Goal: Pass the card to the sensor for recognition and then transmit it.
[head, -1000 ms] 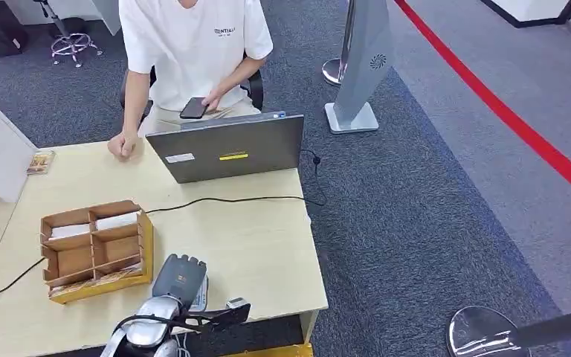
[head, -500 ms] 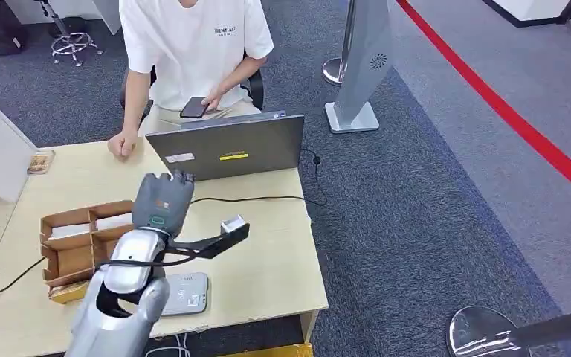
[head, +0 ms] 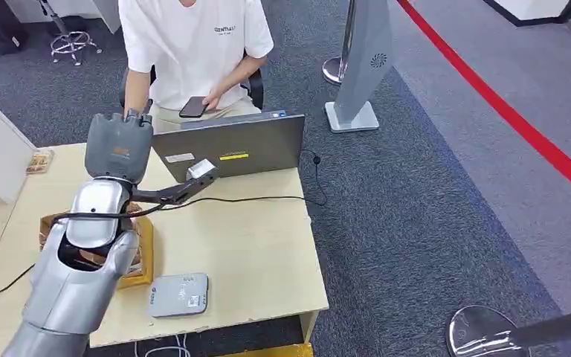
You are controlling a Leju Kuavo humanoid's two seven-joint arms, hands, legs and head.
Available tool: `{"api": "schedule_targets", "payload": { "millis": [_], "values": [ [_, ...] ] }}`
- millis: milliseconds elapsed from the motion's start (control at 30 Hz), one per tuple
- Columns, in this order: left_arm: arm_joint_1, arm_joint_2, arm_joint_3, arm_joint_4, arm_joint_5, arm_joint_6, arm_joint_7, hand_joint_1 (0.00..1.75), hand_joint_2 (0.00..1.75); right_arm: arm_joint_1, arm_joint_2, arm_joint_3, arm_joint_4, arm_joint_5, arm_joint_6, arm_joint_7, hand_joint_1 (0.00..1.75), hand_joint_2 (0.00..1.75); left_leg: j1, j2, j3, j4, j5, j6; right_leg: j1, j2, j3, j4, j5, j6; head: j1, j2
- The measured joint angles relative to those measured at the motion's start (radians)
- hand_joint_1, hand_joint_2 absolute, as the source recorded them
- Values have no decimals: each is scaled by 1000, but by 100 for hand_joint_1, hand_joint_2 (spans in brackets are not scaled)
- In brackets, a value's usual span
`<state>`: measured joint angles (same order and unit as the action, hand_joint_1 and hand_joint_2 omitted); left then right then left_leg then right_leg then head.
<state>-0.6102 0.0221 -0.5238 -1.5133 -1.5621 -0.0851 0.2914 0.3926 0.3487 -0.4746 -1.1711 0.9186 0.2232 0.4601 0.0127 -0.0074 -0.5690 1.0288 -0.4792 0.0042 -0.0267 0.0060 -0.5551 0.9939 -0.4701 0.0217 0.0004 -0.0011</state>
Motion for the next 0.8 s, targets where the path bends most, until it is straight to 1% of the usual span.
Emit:
{"api": "schedule_targets", "payload": {
  "millis": [267, 800],
  "values": [
    [-19, 18, 0, 23, 0, 2, 0, 175, 175, -2, 0, 5, 5, 0, 1, 0, 0, 175, 0, 0, 0, 0, 0, 0, 0, 0, -1, 0, 0, 0, 0, 0],
    [-22, 26, 0, 40, 0, 2, 0, 175, 175, -2, 0, 6, 6, 0, 1, 0, 0, 175, 0, 0, -1, 0, 0, 0, 0, 0, -1, 0, 0, 0, 0, 0]
  ]
}}
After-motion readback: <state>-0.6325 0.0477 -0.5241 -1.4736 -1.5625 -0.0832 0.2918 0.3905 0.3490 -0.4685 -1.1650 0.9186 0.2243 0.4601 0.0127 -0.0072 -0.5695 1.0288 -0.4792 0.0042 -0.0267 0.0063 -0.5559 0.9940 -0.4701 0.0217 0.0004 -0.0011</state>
